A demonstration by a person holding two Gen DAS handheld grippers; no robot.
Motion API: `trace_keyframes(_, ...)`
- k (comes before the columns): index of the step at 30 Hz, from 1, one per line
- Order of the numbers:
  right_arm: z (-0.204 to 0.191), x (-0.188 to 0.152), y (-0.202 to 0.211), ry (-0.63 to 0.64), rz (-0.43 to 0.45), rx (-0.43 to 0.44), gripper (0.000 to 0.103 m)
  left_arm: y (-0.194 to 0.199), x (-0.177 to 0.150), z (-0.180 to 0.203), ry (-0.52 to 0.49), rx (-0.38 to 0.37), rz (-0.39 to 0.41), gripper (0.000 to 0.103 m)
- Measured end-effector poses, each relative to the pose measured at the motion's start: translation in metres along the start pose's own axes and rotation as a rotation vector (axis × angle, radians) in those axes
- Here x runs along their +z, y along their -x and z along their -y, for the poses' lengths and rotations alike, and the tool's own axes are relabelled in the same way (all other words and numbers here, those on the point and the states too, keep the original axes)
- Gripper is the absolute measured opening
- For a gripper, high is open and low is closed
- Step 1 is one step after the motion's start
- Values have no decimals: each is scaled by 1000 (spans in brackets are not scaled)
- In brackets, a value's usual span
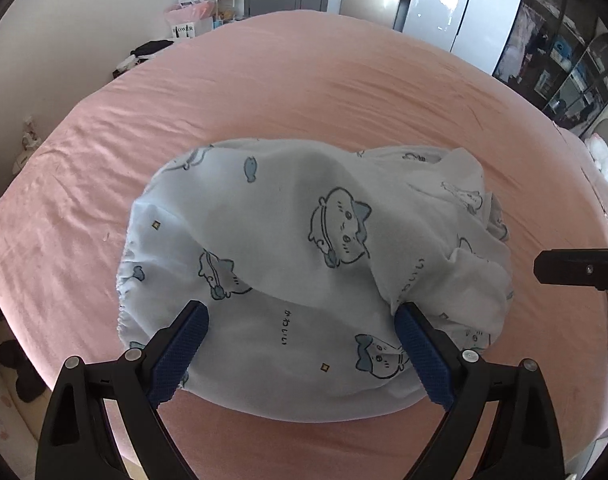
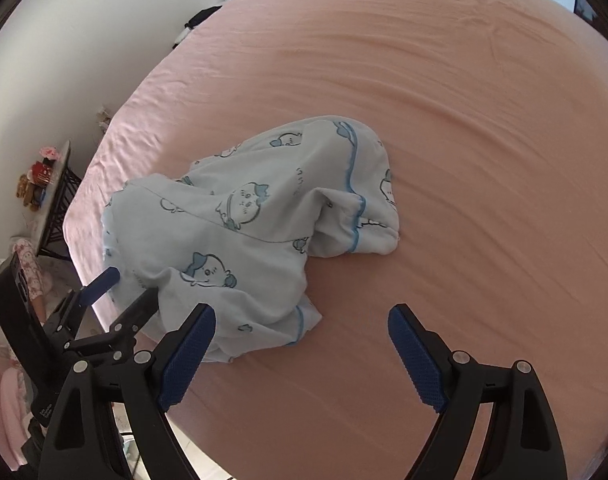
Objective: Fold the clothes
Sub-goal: 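Lower the left gripper onto the pants and pinch the fabric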
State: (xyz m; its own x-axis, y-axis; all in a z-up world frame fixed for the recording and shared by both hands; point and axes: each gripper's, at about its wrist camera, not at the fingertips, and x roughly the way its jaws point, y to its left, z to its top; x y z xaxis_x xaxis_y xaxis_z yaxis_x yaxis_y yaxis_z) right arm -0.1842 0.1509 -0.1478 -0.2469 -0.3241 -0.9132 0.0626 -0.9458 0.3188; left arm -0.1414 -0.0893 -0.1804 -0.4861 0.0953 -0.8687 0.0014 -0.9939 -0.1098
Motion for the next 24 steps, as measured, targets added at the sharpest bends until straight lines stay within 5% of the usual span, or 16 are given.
trace_keyframes(5, -7, -8, -4, 73, -25, 14, 88, -23, -5, -10, 76, -35, -82, 97)
trace_keyframes(12, -11, -22, -7, 110, -44, 7, 88, -31, -14, 15, -72, 78, -64, 103)
trace_keyframes(24, -8, -19, -1, 86, -5, 4, 82, -27, -8, 15, -40, 76, -51, 97)
